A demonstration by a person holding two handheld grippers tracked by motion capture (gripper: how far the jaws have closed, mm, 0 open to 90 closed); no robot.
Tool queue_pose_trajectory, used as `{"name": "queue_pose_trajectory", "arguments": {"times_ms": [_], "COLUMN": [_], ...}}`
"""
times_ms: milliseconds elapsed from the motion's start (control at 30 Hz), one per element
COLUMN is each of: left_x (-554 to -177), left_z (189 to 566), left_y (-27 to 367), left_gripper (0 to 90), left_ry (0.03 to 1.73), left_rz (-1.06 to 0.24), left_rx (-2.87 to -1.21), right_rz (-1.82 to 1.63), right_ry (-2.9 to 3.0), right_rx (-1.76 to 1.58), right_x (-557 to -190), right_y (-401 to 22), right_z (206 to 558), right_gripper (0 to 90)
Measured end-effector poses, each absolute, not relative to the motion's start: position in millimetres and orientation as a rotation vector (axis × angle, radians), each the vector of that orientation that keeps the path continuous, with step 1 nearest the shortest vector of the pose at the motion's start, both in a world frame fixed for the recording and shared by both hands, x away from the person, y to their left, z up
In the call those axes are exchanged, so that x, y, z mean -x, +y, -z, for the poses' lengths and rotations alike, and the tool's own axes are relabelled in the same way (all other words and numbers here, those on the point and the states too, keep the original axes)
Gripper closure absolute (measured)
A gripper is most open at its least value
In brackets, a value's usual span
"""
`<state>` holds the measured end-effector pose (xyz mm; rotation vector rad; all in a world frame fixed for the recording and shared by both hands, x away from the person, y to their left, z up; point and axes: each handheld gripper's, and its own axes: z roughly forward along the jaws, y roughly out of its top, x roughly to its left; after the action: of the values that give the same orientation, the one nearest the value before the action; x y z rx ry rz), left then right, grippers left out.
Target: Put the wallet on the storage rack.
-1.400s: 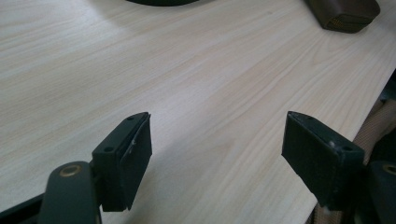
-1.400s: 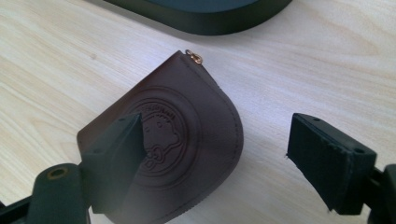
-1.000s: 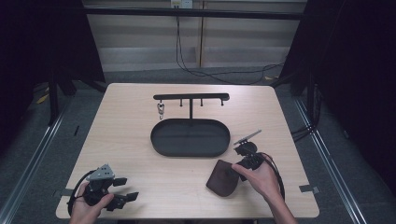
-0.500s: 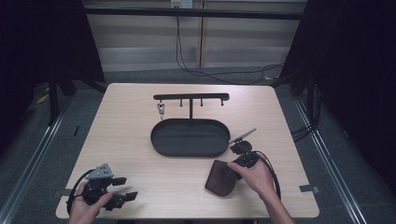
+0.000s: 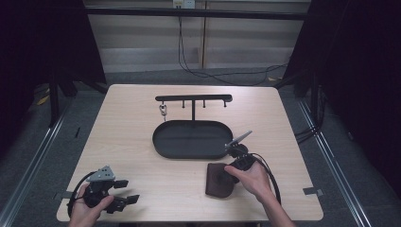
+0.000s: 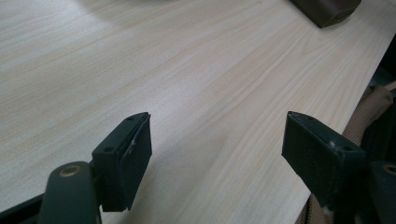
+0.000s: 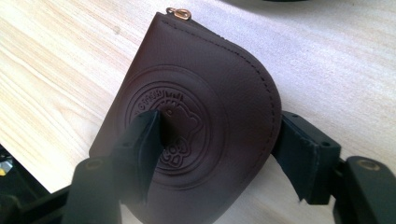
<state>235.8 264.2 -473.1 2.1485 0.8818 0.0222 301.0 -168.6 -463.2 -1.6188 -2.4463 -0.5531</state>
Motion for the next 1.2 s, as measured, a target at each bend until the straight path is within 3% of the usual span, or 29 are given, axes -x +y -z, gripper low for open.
{"name": "queue_pose_trajectory", "arguments": {"times_ms": [133, 233, 600, 700, 1200], "left_x": [-236, -236, -237, -237, -237], "left_z": [473, 473, 473, 473, 473], "left_y": [264, 264, 266, 266, 266], "left_gripper": [24.1, 24.1, 24.1, 24.1, 24.1], "left_ry": [0.880, 0.882, 0.889, 0.889, 0.891], "left_rz": [-0.023, -0.023, -0.031, -0.034, -0.034], "left_rx": [-2.153, -2.154, -2.149, -2.148, -2.147], "right_rz": [0.532, 0.559, 0.573, 0.602, 0.596], "right_ry": [-2.450, -2.447, -2.447, -2.450, -2.499], "right_rx": [1.636, 1.664, 1.692, 1.684, 1.680], "right_x": [-301, -301, -301, -302, -303], "right_y": [-166, -168, -168, -167, -170], "right_z": [461, 457, 446, 439, 414], "right_gripper": [38.5, 47.9, 59.8, 69.3, 79.5]}}
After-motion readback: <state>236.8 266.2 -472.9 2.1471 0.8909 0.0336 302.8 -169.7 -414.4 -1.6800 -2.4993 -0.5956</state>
